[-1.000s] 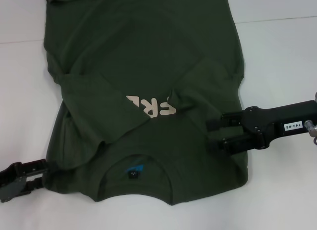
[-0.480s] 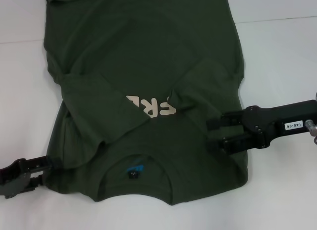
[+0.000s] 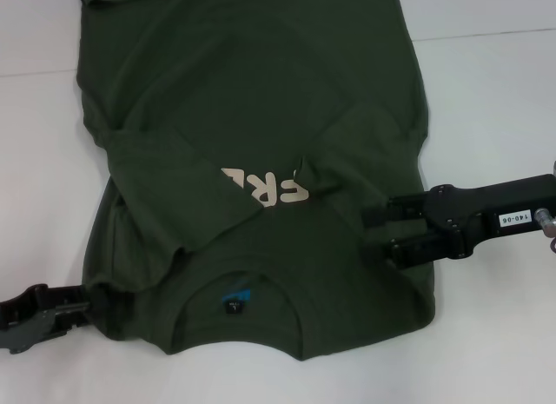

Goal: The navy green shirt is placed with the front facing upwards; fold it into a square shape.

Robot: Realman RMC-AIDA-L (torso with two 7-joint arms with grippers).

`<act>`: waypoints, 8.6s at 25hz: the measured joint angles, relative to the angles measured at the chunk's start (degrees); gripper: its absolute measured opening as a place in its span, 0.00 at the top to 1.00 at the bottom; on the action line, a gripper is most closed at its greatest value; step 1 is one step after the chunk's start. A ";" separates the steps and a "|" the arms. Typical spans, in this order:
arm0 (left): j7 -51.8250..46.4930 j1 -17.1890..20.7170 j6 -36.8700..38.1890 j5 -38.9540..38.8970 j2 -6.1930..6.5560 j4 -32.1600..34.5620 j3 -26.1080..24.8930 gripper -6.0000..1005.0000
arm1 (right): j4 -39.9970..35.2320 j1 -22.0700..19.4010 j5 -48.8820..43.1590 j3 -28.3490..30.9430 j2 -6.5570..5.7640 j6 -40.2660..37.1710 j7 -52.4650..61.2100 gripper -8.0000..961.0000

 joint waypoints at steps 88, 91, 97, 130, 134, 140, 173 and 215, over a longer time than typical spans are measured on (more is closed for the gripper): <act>-4.36 0.96 -0.10 1.30 1.02 1.10 -1.81 0.48 | 0.03 -0.29 -0.36 0.53 -1.32 1.02 2.45 0.04; -4.97 0.74 -1.14 1.35 1.09 0.79 -1.47 0.48 | 0.03 -0.42 -0.36 0.53 -1.32 0.98 2.45 0.04; -5.13 0.81 -1.33 1.45 1.18 1.09 -1.56 0.48 | 0.03 -0.71 -0.24 0.56 -1.32 0.76 2.45 0.04; -7.51 -0.74 -2.89 2.83 1.39 -0.66 -1.99 0.49 | 0.03 -0.76 -0.27 0.62 -1.32 0.63 2.45 0.04; -8.06 -0.88 -2.91 2.83 1.39 -0.68 -1.84 0.50 | 0.03 -0.76 -0.29 0.61 -1.32 0.64 2.45 0.04; -7.86 -1.76 -2.99 2.83 1.60 -2.31 -1.45 0.51 | 0.03 -0.76 -0.27 0.61 -1.32 0.63 2.45 0.04; -6.82 -2.98 -2.51 2.85 1.81 -3.17 1.93 0.97 | 0.12 -0.75 -0.21 0.79 -1.32 0.38 2.85 0.04; -6.53 -3.17 -1.86 2.73 2.07 -2.41 1.79 0.97 | 7.37 3.02 -23.63 -1.59 -4.98 11.37 24.25 0.04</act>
